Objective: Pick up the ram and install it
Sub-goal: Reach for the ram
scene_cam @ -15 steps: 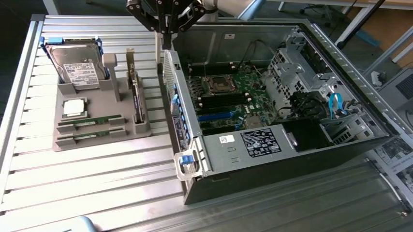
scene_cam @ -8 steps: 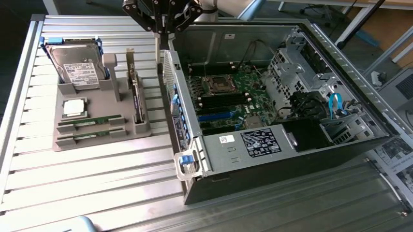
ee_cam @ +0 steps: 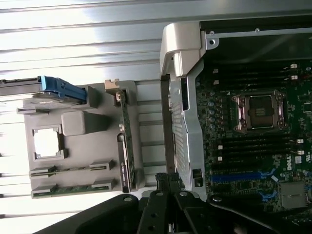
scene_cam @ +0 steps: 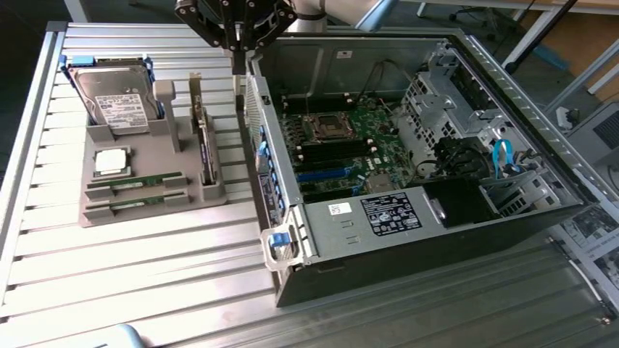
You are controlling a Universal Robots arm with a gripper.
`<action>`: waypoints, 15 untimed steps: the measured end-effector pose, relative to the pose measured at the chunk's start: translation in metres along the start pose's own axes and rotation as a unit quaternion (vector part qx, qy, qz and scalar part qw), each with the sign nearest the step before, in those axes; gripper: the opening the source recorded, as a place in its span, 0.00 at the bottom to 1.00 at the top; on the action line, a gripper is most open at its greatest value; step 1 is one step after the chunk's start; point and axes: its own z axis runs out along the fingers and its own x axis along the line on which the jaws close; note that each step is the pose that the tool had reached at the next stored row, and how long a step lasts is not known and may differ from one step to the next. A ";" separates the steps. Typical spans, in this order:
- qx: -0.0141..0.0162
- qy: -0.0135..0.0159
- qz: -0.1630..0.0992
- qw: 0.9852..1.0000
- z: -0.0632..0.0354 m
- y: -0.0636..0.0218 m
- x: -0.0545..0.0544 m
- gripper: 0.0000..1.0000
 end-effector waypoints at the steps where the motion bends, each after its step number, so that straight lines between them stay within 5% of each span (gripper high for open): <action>1: 0.000 0.000 0.000 1.000 0.0000 -0.0001 0.001 0.11; 15: 0.000 0.000 0.000 1.000 -0.0004 -0.0009 0.012 0.11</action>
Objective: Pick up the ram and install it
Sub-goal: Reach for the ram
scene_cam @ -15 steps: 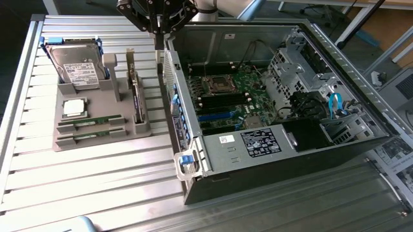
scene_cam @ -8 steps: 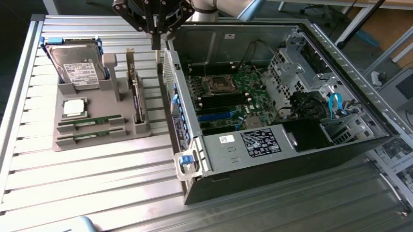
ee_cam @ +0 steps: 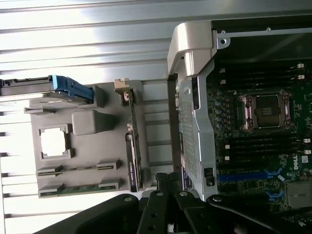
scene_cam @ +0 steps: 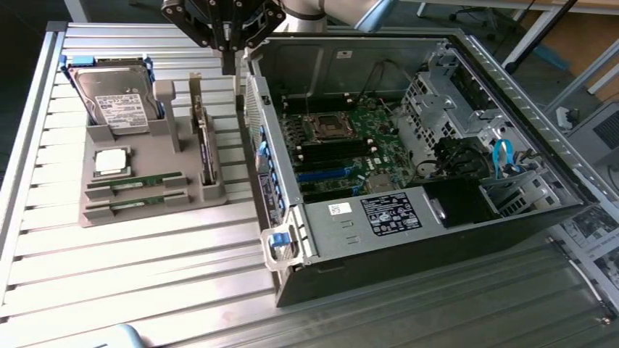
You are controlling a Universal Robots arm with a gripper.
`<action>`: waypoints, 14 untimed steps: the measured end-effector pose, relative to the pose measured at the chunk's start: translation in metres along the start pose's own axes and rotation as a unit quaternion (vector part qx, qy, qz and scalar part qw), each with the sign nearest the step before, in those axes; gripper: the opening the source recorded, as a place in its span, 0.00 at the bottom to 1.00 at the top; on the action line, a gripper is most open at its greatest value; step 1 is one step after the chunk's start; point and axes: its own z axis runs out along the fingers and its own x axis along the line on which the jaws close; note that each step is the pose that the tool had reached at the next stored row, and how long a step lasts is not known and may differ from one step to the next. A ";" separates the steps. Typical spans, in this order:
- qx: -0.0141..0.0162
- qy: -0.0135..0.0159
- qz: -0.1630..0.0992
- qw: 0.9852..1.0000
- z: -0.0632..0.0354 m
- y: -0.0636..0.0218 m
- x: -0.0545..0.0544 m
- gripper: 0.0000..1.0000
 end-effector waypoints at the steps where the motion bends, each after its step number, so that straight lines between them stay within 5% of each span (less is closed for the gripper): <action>1: 0.000 0.000 0.000 1.000 0.0000 -0.0001 0.001 0.11; 14: 0.000 0.000 0.000 1.000 -0.0003 -0.0009 0.012 0.11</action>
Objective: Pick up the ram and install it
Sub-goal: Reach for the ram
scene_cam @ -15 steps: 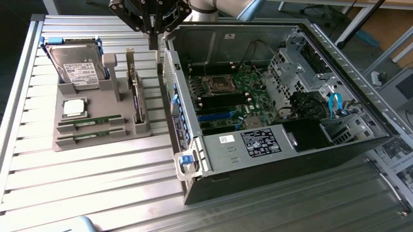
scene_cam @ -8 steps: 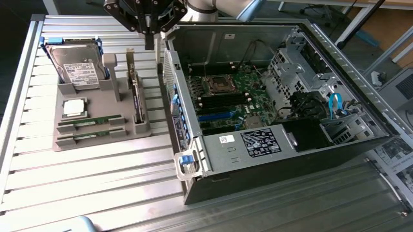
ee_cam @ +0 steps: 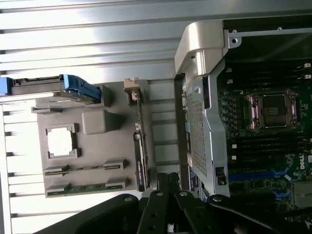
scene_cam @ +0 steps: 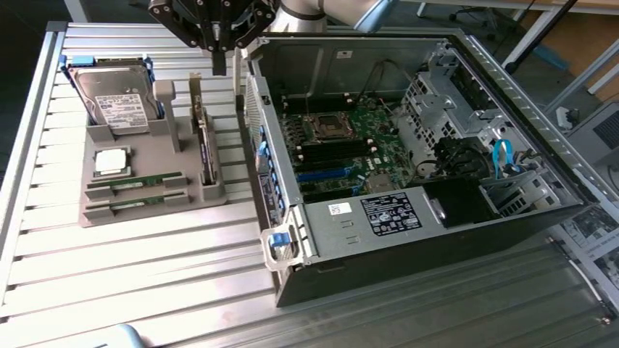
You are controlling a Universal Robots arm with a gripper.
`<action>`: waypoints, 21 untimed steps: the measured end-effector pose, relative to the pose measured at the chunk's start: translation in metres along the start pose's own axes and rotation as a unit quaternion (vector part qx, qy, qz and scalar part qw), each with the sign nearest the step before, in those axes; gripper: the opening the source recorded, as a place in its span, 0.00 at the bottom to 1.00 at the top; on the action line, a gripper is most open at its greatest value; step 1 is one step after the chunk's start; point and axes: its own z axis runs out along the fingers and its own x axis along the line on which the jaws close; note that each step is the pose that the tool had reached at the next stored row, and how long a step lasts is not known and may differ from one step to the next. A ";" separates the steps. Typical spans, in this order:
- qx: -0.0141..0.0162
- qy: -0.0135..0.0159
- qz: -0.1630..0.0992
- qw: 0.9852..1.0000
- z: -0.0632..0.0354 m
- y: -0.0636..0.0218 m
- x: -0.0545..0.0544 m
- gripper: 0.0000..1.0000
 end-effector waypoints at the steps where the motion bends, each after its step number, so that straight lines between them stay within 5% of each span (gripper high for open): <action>1: 0.000 0.000 0.000 1.000 0.0000 -0.0001 0.001 0.11; 21: 0.000 0.000 0.000 1.000 -0.0003 -0.0011 0.015 0.11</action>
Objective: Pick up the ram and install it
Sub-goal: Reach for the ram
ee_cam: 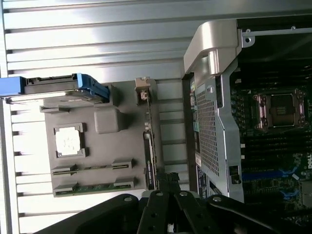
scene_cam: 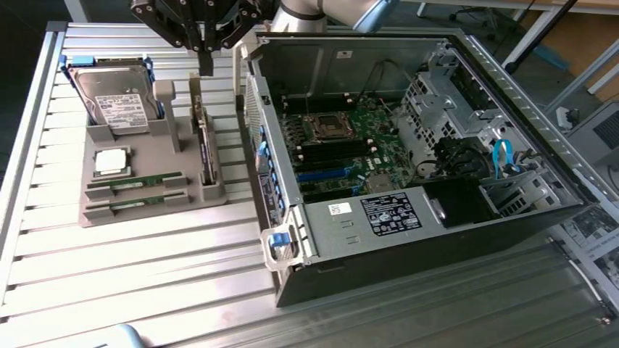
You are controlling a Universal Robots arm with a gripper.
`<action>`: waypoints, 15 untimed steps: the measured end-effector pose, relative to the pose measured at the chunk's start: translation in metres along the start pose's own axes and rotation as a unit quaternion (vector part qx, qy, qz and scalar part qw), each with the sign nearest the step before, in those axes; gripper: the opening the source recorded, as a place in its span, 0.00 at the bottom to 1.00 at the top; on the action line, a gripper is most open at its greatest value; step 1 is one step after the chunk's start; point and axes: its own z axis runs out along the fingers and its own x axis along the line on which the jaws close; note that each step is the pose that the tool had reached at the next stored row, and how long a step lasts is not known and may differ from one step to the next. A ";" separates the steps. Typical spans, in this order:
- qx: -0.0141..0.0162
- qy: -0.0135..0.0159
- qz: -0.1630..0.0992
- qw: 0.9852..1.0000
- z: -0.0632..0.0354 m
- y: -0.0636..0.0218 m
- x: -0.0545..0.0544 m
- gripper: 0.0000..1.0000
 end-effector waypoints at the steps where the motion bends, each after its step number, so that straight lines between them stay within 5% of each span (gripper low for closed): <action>1: 0.000 0.000 0.000 1.000 -0.0001 -0.0001 0.001 0.11; 15: 0.000 0.000 0.000 1.000 -0.0003 -0.0010 0.013 0.11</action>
